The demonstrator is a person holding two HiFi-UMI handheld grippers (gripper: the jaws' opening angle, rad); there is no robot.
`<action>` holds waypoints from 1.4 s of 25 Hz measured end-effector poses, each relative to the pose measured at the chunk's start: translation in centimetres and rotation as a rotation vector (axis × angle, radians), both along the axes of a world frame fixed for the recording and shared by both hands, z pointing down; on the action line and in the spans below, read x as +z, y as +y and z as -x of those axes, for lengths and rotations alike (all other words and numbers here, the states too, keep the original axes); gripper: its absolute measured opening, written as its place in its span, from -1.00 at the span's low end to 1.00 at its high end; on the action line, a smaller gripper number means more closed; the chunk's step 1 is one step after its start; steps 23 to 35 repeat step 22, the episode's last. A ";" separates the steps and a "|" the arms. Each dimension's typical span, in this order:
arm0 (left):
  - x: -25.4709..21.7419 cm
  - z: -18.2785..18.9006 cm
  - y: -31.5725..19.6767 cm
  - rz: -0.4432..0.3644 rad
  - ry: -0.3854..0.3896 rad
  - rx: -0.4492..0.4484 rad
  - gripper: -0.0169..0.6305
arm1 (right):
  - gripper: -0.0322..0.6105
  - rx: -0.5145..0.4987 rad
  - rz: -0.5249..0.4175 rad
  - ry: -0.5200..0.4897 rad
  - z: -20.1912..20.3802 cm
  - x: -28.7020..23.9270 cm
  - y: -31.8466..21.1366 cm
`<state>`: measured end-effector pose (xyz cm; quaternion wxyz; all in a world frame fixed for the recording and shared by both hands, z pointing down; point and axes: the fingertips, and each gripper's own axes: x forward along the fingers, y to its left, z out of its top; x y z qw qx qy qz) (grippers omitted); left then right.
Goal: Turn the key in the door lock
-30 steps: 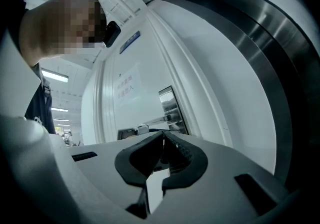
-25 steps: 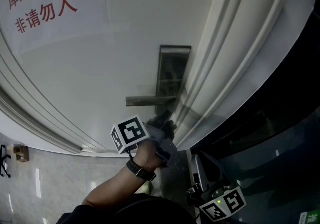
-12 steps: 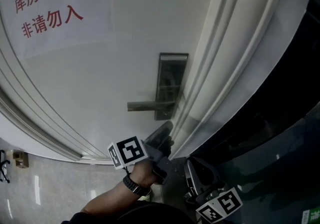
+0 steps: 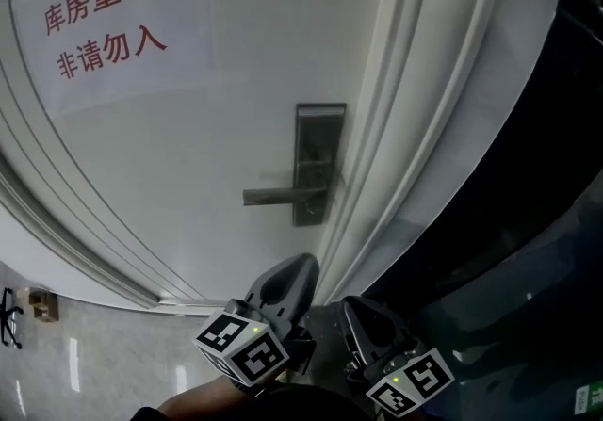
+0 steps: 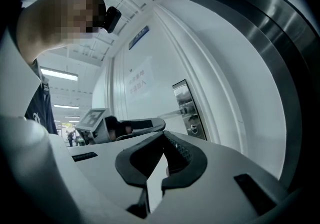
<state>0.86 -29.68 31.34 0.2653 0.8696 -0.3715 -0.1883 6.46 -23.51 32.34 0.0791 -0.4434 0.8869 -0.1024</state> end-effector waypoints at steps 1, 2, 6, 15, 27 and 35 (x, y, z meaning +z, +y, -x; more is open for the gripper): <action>-0.2 0.1 0.6 -0.035 -0.038 -0.018 -0.92 | -0.85 -0.004 -0.002 0.002 0.1 0.0 0.2; -0.3 0.1 1.1 -0.064 -0.072 -0.033 -0.92 | -0.85 -0.008 -0.004 0.003 0.2 0.0 0.4; 0.0 -0.1 2.5 -0.128 -0.185 -0.066 -0.92 | -0.85 -0.022 -0.013 0.016 0.4 0.0 1.3; -0.6 -0.8 5.0 -0.278 -0.385 -0.161 -0.92 | -0.85 -0.042 -0.037 0.048 0.9 0.0 2.7; -0.4 -0.7 5.5 -0.286 -0.394 -0.177 -0.92 | -0.85 -0.043 -0.039 0.050 0.8 0.1 3.4; -0.4 -0.7 5.5 -0.286 -0.394 -0.177 -0.92 | -0.85 -0.043 -0.039 0.050 0.8 0.1 3.4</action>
